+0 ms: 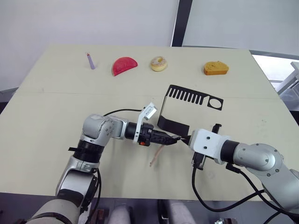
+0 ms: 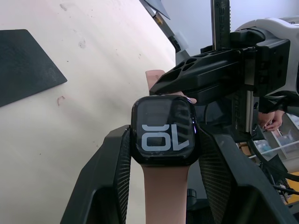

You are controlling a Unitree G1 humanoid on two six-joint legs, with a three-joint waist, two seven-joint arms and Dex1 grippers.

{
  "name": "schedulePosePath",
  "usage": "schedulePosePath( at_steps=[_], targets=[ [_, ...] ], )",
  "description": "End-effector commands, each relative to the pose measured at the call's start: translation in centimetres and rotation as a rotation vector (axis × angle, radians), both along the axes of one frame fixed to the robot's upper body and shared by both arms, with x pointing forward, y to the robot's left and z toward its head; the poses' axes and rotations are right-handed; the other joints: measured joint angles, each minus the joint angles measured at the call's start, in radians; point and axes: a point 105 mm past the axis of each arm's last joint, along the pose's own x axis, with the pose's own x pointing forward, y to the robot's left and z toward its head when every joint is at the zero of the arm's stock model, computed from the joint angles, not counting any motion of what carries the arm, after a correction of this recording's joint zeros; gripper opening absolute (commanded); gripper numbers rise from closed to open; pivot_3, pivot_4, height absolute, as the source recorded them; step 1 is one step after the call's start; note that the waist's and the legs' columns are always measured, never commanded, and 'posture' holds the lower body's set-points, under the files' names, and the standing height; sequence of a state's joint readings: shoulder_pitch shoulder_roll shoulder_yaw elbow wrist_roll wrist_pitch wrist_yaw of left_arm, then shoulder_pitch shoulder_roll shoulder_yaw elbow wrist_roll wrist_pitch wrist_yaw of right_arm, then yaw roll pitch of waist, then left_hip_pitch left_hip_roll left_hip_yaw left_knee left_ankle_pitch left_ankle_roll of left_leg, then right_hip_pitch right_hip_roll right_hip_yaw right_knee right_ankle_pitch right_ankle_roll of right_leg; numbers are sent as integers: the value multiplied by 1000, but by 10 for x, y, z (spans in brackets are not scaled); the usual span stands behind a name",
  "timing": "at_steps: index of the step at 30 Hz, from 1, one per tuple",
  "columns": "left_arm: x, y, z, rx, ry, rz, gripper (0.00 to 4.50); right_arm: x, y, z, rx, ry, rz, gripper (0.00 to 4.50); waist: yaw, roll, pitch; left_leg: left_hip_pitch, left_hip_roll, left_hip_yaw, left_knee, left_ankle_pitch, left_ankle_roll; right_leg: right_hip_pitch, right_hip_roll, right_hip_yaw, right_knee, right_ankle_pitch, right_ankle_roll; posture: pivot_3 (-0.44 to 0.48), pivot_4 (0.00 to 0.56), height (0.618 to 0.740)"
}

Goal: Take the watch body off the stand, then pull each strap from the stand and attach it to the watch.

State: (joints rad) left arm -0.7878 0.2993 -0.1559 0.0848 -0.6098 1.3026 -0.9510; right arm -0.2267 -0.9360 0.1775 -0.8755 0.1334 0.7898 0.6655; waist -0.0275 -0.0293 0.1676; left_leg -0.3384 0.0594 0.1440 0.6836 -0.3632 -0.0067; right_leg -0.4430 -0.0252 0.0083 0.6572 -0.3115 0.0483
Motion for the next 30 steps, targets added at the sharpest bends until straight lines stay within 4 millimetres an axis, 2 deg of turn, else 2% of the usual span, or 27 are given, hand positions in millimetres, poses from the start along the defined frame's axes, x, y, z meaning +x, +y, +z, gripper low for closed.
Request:
schedulePosePath(
  at_steps=[1,18,27,30],
  targets=[
    [-16,-15,23,-81,-48,-116,1604,0,5,10,10,-54,19,0,0,0,0,0,0,0,0,0,0,0,0,0,0,0,0,0,150,737],
    [-10,-13,16,-60,-62,-91,1604,-2,6,17,12,-73,27,0,0,0,0,0,0,0,0,0,0,0,0,0,0,0,0,0,150,737],
    [-6,-9,11,-43,-80,-75,1604,-12,10,27,6,-111,66,0,0,0,0,0,0,0,0,0,0,0,0,0,0,0,0,0,150,737],
    [-3,-4,11,-40,-94,-66,1604,-22,8,33,29,-86,88,866,1,0,0,0,0,0,0,0,0,0,0,0,0,0,0,0,150,737]
  ],
)
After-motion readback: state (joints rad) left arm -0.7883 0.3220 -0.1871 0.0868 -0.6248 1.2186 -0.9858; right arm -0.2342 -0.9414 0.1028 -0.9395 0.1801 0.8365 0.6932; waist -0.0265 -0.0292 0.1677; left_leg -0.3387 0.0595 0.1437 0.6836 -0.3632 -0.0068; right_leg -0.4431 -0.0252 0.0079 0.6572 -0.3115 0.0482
